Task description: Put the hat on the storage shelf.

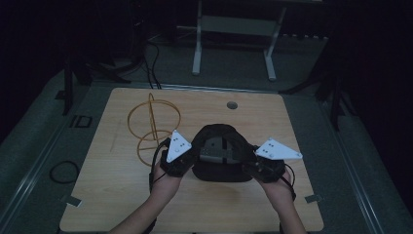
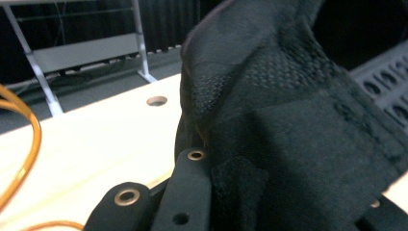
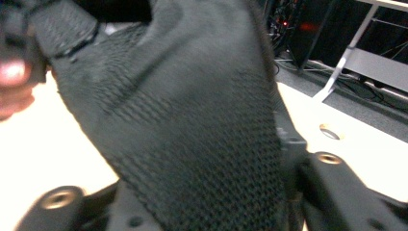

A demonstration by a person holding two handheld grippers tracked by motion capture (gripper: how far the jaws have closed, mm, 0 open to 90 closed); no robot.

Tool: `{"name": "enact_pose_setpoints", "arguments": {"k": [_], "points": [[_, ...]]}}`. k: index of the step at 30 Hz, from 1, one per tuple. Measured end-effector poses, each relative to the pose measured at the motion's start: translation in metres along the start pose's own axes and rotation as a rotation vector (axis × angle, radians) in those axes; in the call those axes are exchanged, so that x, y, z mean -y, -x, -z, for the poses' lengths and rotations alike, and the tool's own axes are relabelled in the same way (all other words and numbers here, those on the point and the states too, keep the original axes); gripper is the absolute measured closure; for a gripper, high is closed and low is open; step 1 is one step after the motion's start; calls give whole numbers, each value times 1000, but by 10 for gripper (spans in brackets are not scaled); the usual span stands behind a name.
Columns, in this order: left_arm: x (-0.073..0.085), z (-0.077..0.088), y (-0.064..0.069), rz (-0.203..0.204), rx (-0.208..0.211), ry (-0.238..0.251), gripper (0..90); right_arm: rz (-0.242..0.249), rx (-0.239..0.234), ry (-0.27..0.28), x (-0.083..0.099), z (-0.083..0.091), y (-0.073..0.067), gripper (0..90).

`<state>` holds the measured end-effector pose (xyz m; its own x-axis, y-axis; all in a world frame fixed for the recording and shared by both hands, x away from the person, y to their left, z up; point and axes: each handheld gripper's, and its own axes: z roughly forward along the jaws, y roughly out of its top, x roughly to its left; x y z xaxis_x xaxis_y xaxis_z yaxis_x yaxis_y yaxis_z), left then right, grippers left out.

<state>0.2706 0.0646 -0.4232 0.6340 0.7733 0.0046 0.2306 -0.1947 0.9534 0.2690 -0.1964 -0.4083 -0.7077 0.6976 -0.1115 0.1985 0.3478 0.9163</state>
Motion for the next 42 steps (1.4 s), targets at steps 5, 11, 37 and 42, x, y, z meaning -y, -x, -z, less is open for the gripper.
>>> {"name": "enact_pose_setpoints", "arguments": {"k": [5, 11, 37, 42], "points": [[-8, 0, 0, -30, -9, 7, 891, -12, -30, -15, 12, 8, 0, 431], [-12, 5, -1, -78, -40, 37, 891, -14, -73, -39, 27, 26, -1, 368], [-12, 20, -39, -256, 348, 114, 888, 93, -190, 78, 5, 84, 11, 430], [-10, 19, -47, -224, 480, 97, 888, 154, -255, 67, -7, 74, 2, 436]]}}
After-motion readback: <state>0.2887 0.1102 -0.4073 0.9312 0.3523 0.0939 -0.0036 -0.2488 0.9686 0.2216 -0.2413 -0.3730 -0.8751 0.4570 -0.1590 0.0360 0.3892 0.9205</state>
